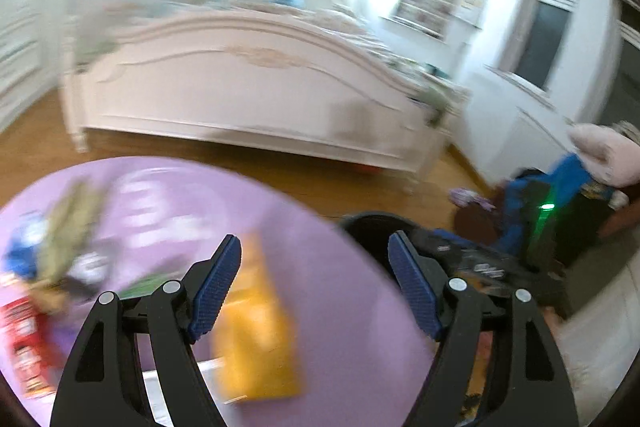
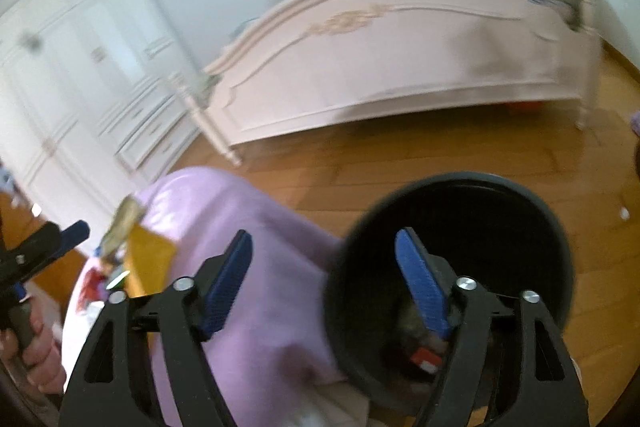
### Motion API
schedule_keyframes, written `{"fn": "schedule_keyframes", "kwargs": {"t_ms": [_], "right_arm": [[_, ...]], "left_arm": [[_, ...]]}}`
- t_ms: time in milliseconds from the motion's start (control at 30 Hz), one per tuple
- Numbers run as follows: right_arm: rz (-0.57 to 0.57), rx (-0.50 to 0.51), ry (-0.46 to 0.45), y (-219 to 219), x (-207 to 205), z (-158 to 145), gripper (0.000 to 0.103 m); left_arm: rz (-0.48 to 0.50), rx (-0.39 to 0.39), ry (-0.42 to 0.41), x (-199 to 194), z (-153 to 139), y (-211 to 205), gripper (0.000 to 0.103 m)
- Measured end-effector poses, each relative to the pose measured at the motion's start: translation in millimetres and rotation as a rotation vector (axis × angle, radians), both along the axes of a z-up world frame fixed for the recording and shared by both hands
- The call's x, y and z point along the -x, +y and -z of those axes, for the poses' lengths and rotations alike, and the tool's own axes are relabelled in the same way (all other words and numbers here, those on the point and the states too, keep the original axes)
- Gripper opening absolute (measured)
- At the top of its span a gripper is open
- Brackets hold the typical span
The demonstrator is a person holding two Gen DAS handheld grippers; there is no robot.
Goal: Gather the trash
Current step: 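Grasp the red milk box with the left tool while the right tool grasps the yellow bag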
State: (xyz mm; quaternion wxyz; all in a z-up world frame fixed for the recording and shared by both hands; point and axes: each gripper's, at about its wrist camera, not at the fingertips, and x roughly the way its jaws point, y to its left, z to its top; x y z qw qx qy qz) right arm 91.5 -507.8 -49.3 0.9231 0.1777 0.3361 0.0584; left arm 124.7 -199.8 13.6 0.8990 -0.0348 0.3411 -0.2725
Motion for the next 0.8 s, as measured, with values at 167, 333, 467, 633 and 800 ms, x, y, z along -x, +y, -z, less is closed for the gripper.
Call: {"fn": "schedule_keyframes", "kwargs": {"t_ms": [167,333,467,633,800], "right_arm": [[-0.143,0.021,-0.007,60.2,-8.7,-13.3,0.076],[-0.256,0.041,0.011,111.1,-16.1,-17.1,0.076],[-0.311,0.076,0.056,146.2,-28.7,-11.3,0.076],[-0.335,0.084,0.104,161.2,-34.7,2.3,0.076],[-0.340,0.099,0.127,174.2,-40.2,10.8,0.076]], "left_arm": [[-0.211,-0.045,0.004,7.8,6.8,81.2,0.076],[-0.372,-0.105,0.044,11.2,26.9,138.0,0.076],[-0.417,-0.133,0.096,6.3,44.6,162.7,0.076],[-0.421,-0.136,0.135,-1.5,56.9,174.5,0.076],[-0.422,-0.151,0.166,-6.1,64.7,176.4,0.075]]}}
